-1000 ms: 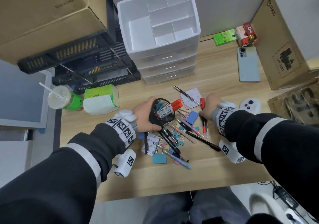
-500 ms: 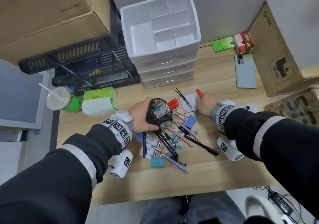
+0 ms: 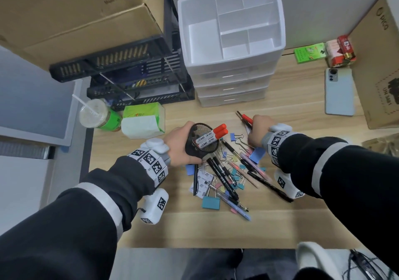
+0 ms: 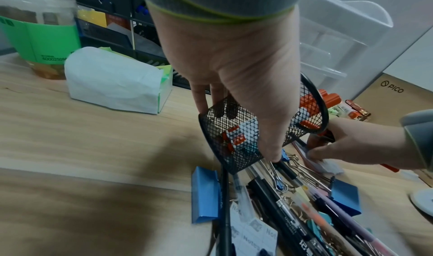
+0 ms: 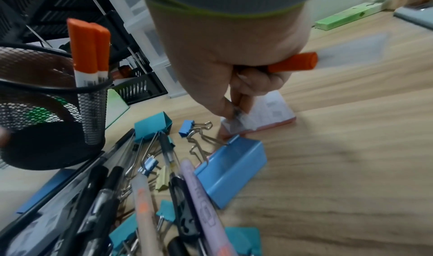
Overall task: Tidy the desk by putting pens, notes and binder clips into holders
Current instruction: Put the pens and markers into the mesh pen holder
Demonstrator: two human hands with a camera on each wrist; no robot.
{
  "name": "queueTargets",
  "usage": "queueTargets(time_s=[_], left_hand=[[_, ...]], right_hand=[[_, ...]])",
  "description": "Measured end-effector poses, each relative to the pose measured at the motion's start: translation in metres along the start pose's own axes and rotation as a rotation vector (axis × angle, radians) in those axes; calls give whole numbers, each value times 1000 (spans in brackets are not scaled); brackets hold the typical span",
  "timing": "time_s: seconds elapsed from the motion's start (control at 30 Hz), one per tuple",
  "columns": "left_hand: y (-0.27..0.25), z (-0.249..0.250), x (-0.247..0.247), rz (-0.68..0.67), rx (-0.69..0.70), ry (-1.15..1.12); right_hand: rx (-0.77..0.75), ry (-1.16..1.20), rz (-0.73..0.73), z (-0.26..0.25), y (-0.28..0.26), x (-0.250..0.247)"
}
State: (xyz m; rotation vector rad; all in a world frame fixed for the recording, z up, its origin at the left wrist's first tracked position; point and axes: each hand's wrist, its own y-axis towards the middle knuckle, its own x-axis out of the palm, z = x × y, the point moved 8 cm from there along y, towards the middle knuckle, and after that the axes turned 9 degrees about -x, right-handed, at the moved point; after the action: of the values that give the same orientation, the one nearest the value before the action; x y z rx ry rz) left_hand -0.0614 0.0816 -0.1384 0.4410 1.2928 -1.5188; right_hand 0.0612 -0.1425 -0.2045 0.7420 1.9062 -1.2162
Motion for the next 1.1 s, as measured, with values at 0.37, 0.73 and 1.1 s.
queueTargets(time_s=[0.37, 0.73, 1.1], left_hand=[[9, 3, -8, -12, -75, 54], [8, 15, -15, -24, -71, 133], [8, 30, 2, -67, -5, -11]], right_hand=[[-282, 387, 212, -36, -21, -72], [-417, 691, -63, -70, -46, -88], [-297, 587, 87, -69, -41, -70]])
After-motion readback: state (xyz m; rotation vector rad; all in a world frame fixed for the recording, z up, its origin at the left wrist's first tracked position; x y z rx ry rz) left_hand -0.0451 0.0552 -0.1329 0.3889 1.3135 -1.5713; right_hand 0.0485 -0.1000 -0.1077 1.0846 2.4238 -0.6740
